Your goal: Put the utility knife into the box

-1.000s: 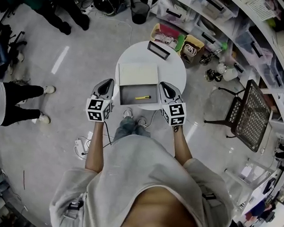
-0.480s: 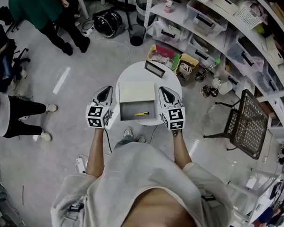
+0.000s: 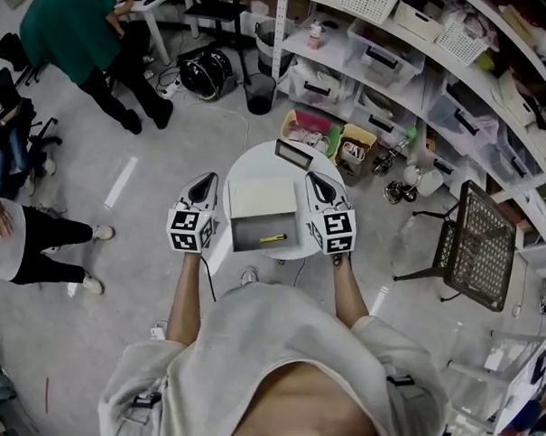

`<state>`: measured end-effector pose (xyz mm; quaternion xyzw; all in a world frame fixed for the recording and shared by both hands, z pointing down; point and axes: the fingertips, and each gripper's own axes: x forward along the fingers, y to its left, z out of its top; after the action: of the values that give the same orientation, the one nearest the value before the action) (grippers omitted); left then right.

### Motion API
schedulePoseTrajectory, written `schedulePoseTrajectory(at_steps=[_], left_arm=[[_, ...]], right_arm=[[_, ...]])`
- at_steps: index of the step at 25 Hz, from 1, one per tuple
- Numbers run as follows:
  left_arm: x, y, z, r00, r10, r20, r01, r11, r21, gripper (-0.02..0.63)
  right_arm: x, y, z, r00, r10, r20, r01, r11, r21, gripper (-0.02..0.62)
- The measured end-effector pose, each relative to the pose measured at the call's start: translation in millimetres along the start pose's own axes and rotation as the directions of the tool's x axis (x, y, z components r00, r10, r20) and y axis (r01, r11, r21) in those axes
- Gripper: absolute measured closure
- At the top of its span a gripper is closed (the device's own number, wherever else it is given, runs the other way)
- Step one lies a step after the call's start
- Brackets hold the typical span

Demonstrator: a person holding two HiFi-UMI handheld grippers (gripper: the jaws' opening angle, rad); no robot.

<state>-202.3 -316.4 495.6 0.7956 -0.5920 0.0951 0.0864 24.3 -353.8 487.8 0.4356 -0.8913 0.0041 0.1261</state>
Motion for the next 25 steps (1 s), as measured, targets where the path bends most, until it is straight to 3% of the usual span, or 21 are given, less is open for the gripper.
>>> schedulePoseTrajectory(at_steps=[25], left_arm=[[3.8,-4.1,10.2,0.999,-0.027,0.018,0.027,0.999,0.017,0.588]], right_arm=[[-6.8,-3.6,2.3,0.999,-0.036,0.001,0.036,0.999,0.007,0.565]])
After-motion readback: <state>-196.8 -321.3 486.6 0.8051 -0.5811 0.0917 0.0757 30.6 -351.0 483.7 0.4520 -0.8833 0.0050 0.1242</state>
